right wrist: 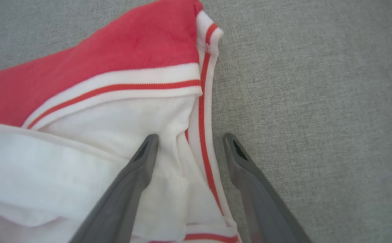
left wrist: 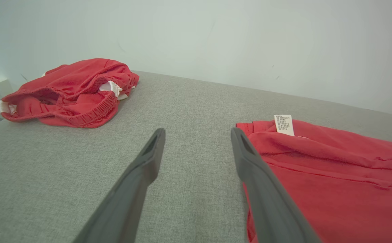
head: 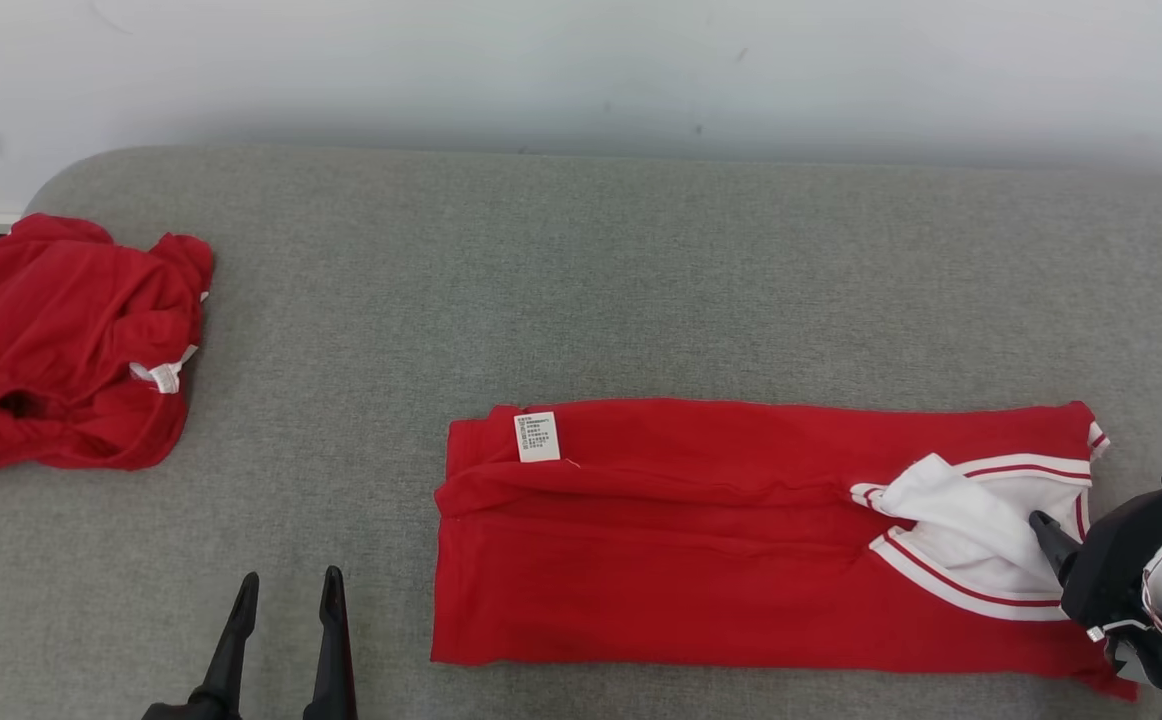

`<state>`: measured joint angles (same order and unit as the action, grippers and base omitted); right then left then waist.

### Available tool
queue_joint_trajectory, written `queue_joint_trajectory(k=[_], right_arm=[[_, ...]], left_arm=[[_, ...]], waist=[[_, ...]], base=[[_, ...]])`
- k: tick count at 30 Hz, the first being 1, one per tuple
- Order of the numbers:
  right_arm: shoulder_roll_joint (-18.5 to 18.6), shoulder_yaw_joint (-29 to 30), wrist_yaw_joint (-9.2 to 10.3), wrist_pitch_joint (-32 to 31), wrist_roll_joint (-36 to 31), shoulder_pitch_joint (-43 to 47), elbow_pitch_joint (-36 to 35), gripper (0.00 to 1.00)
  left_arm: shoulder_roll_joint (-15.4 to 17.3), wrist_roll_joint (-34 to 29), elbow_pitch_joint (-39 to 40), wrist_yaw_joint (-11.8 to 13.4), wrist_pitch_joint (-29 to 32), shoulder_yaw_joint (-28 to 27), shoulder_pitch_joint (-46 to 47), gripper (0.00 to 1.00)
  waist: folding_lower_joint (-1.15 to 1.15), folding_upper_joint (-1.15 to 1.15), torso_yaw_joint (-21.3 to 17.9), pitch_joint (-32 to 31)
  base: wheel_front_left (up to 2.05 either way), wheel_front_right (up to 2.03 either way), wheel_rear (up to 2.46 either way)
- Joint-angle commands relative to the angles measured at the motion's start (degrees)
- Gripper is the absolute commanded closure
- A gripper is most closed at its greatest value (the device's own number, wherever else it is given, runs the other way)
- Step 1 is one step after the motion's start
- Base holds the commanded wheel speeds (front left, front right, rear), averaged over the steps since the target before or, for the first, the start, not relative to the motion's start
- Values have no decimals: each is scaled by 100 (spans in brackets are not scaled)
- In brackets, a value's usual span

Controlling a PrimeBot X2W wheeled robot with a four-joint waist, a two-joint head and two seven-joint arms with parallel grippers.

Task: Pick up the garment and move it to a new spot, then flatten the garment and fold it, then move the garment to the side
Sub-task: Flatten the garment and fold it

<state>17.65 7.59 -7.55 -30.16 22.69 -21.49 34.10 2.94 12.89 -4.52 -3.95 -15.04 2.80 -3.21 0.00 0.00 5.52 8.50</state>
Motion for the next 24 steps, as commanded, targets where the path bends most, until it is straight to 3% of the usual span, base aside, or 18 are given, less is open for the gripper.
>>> queue_joint_trajectory(k=[1,7,8,9,24], right_arm=[[-4,-15,11,35,1,-71,115,0],[-136,-184,7,-127,72,-2,539,0],[-138,-215,1,-129,75,1,561,86],[-120,-246,-2,-100,80,4,572,100],[451,112,14,603,-502,-304,768,100]], left_arm=[[-7,12,4,31,-17,5,80,0],[-7,21,-18,37,-17,24,95,0],[-6,24,-26,41,-17,21,91,0],[-7,27,-36,50,-18,17,82,0],[-5,144,-88,117,-18,-70,-314,0]], waist=[[0,0,67,52],[0,0,123,50],[0,0,124,38],[0,0,121,17],[0,0,-301,-677]], base=[[0,0,0],[0,0,0],[0,0,0],[0,0,0],[0,0,0]])
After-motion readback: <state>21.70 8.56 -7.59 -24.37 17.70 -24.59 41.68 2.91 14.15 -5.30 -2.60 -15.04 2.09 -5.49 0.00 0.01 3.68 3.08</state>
